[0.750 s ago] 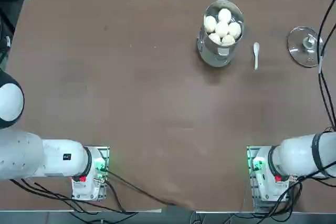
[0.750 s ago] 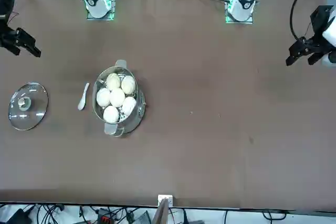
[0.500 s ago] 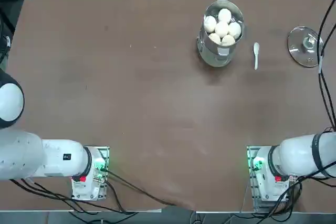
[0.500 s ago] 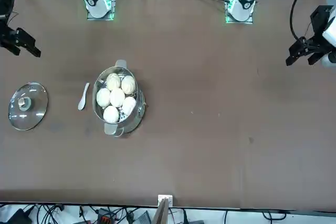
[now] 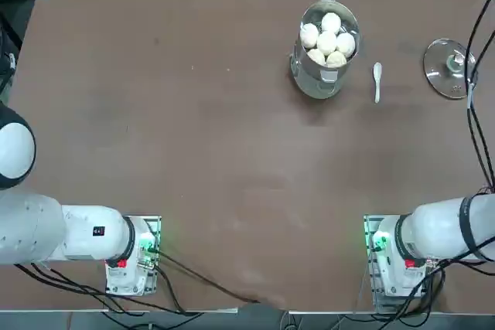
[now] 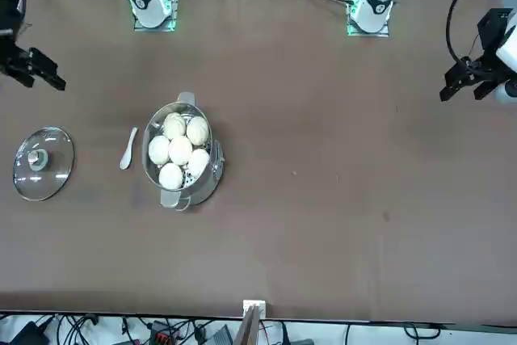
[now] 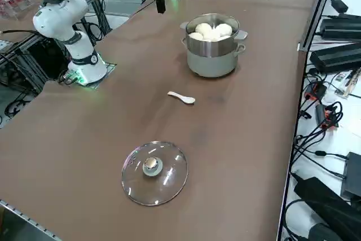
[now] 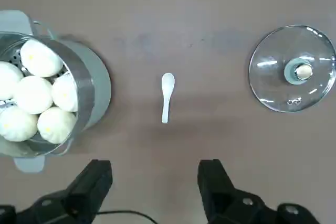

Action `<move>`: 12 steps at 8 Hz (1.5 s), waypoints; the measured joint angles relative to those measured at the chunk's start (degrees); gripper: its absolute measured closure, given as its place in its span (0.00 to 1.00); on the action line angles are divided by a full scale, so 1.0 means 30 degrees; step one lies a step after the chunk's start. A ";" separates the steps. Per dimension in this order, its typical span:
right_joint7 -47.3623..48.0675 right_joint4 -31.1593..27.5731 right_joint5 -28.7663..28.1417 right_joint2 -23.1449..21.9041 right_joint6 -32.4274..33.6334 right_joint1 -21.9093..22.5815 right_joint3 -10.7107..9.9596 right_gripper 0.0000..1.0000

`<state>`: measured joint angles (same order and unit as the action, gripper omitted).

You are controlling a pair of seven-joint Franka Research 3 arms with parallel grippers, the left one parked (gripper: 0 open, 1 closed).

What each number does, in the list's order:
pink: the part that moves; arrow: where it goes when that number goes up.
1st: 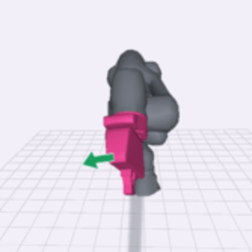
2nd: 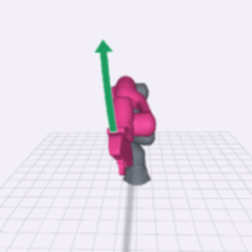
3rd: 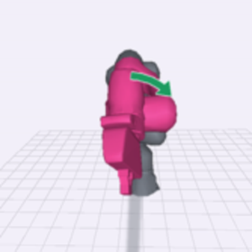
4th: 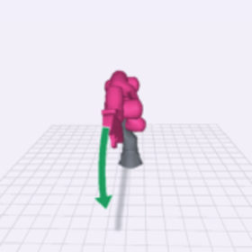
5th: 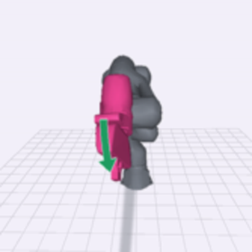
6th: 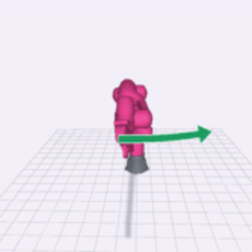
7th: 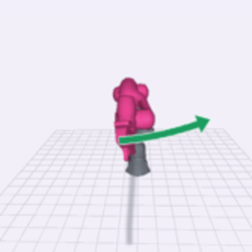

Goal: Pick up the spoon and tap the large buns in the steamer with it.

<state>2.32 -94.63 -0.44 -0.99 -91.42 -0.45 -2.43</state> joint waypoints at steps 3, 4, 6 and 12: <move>0.0002 -0.3386 0.0002 0.0541 -0.3534 0.0017 0.0009 0.00; 0.0003 -0.4655 0.0001 0.0776 -0.4921 0.0026 0.0015 0.00; 0.0102 -0.6360 0.0001 0.1630 -0.6877 0.0182 0.0031 0.00; 0.2709 -1.0990 0.0000 0.3737 -1.4726 0.0607 0.0052 0.01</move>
<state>10.45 -127.60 -0.44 10.22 -135.60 1.37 -2.27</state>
